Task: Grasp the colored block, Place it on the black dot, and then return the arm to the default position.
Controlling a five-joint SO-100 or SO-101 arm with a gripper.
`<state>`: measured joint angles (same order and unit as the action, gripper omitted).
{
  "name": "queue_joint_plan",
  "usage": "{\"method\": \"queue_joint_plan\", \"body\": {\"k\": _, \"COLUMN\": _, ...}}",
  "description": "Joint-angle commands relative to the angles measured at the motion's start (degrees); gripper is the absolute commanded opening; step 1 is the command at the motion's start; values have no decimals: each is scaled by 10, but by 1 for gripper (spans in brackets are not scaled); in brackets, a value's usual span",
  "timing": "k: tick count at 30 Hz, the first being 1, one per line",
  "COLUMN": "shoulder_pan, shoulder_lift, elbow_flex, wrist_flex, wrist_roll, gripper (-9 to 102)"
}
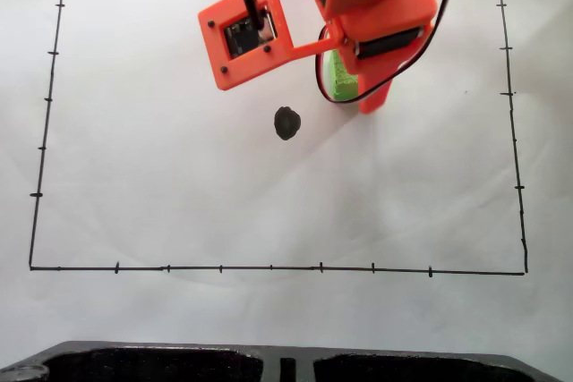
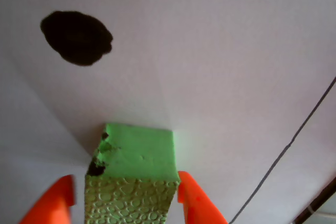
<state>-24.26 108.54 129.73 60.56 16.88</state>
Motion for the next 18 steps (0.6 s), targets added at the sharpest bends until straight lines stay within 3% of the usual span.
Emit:
{"method": "queue_joint_plan", "body": {"k": 1, "shoulder_pan": -2, "shoulder_lift": 0, "elbow_flex": -20, "wrist_flex": -7, "wrist_roll": -2, "gripper": 19}}
{"method": "queue_joint_plan", "body": {"k": 18, "shoulder_pan": 21, "shoulder_lift": 28, "elbow_flex": -33, "wrist_flex": -2, "wrist_roll": -28, "gripper": 10}}
